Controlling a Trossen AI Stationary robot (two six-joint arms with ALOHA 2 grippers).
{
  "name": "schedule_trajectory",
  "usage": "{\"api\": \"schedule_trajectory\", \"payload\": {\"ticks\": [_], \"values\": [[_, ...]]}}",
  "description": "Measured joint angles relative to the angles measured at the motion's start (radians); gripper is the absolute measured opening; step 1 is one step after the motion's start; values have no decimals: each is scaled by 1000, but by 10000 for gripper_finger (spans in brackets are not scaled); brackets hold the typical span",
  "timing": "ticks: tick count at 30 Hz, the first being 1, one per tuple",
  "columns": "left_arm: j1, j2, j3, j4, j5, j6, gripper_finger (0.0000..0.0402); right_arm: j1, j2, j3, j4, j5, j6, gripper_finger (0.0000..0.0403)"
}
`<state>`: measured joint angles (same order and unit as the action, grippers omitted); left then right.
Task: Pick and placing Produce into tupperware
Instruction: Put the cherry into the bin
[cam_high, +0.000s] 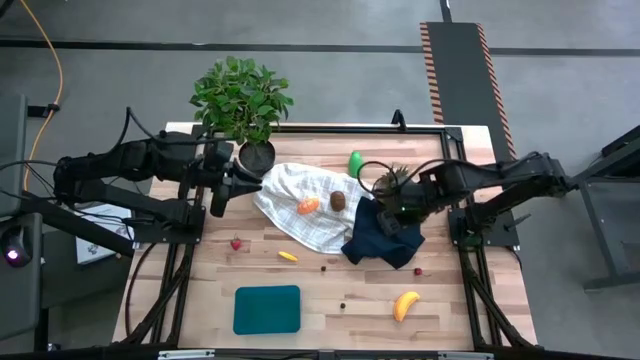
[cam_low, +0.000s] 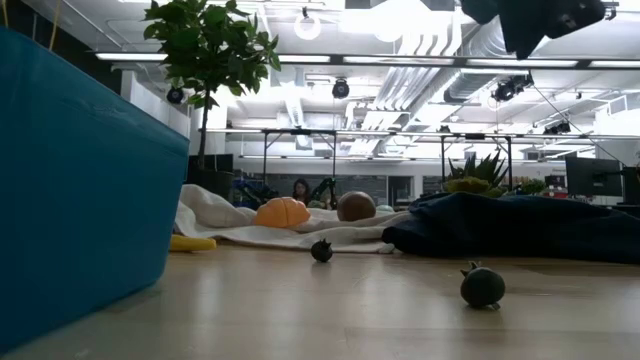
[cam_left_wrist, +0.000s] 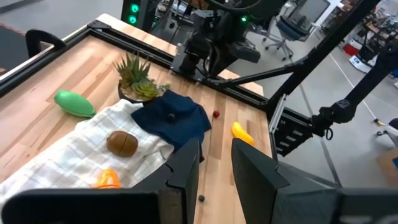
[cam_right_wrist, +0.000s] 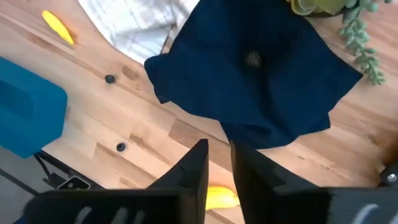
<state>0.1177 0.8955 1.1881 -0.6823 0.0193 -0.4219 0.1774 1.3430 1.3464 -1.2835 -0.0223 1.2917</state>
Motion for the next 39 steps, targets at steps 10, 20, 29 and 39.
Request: {"api": "schedule_trajectory", "payload": {"ticks": [10,20,29,39], "values": [[0,-1,0,0,27,29,83,115,0,0,-15,59,196,118],[0,-1,0,-10,45,25,83,212,-2,-45,0,73,248,119],[0,-1,0,-32,44,25,83,294,-2,-187,36,29,367,129],[0,-1,0,-33,44,24,83,338,-2,-407,258,-65,510,205]]}}
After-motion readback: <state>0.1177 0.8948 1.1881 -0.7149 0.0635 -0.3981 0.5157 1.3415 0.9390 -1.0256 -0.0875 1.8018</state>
